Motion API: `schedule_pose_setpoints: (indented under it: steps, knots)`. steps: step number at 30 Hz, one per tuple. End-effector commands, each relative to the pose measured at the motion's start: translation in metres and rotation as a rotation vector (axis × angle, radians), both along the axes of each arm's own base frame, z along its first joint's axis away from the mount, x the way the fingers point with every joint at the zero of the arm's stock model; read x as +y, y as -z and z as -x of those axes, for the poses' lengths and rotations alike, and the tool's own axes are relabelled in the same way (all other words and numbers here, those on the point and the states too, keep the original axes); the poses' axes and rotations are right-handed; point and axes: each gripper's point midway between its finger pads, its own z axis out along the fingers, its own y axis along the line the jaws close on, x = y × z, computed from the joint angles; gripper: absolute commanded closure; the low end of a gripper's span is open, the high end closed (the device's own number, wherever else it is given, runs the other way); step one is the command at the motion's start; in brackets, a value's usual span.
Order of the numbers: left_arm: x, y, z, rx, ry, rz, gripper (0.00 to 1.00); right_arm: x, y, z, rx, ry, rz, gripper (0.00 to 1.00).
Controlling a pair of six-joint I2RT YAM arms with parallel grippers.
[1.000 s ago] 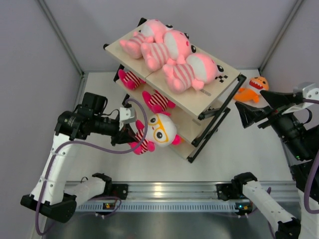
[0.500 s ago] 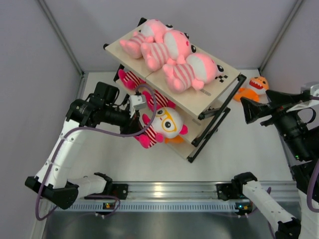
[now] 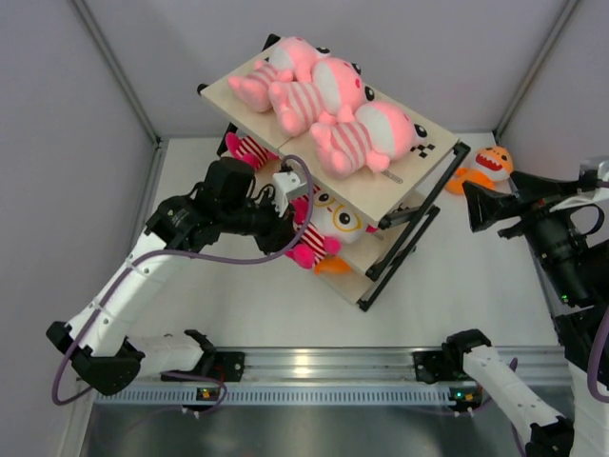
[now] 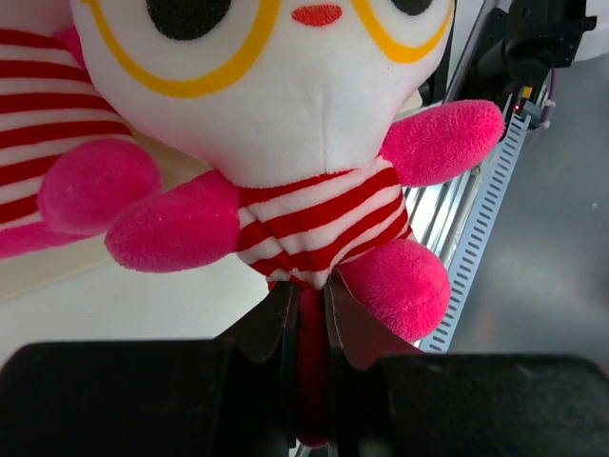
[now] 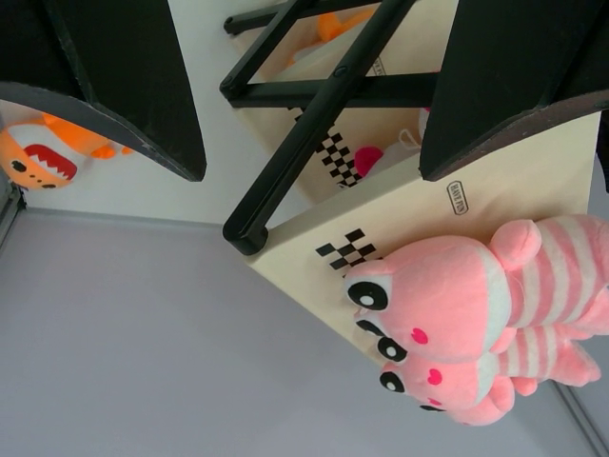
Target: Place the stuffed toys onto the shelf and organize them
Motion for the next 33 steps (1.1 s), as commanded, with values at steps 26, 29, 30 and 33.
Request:
schedule_pose_setpoints:
  steps: [26, 29, 30, 33]
  knots:
    - [-0.048, -0.023, -0.023, -0.068, -0.082, 0.156, 0.68, -0.007, -0.013, 0.005, -0.043, 0.028, -0.026, 0.05]
    - [-0.05, -0.032, -0.019, -0.074, -0.057, 0.178, 0.55, -0.006, -0.014, 0.006, -0.043, 0.024, -0.026, 0.05]
    - [-0.05, -0.034, -0.018, -0.076, -0.053, 0.183, 0.53, -0.006, -0.014, 0.006, -0.045, 0.024, -0.024, 0.05]
    - [-0.049, -0.048, -0.016, -0.117, -0.03, 0.204, 0.42, -0.006, -0.017, 0.008, -0.048, 0.02, -0.025, 0.05]
